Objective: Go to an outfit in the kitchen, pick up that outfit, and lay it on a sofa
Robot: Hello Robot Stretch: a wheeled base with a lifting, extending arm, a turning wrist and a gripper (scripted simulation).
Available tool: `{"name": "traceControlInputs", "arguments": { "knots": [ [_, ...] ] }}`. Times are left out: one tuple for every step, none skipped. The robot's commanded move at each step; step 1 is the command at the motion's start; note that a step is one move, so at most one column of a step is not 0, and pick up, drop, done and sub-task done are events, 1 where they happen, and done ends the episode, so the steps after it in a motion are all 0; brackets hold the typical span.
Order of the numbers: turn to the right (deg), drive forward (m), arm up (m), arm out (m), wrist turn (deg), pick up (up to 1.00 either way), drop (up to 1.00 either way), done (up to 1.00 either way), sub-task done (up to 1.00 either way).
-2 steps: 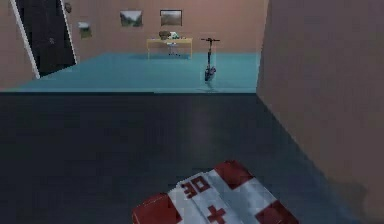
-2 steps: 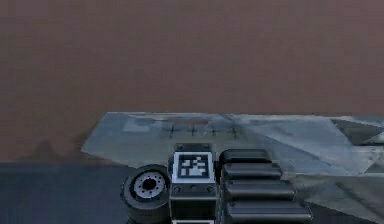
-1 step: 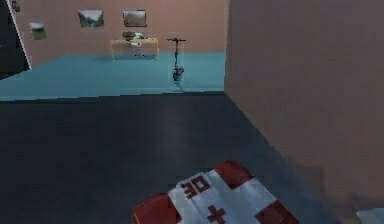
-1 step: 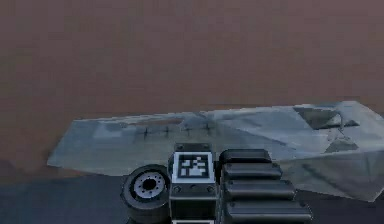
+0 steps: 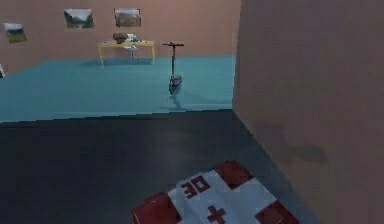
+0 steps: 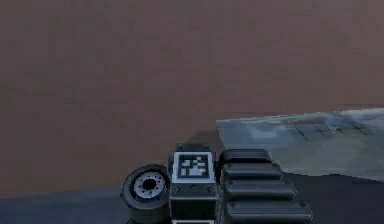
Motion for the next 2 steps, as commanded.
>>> {"name": "traceControlInputs", "arguments": {
  "knots": [
    [0.0, 1.0, 0.0, 0.0, 0.0, 0.0, 0.0, 0.0, 0.0],
    [0.0, 1.0, 0.0, 0.0, 0.0, 0.0, 0.0, 0.0, 0.0]
  ]
}}
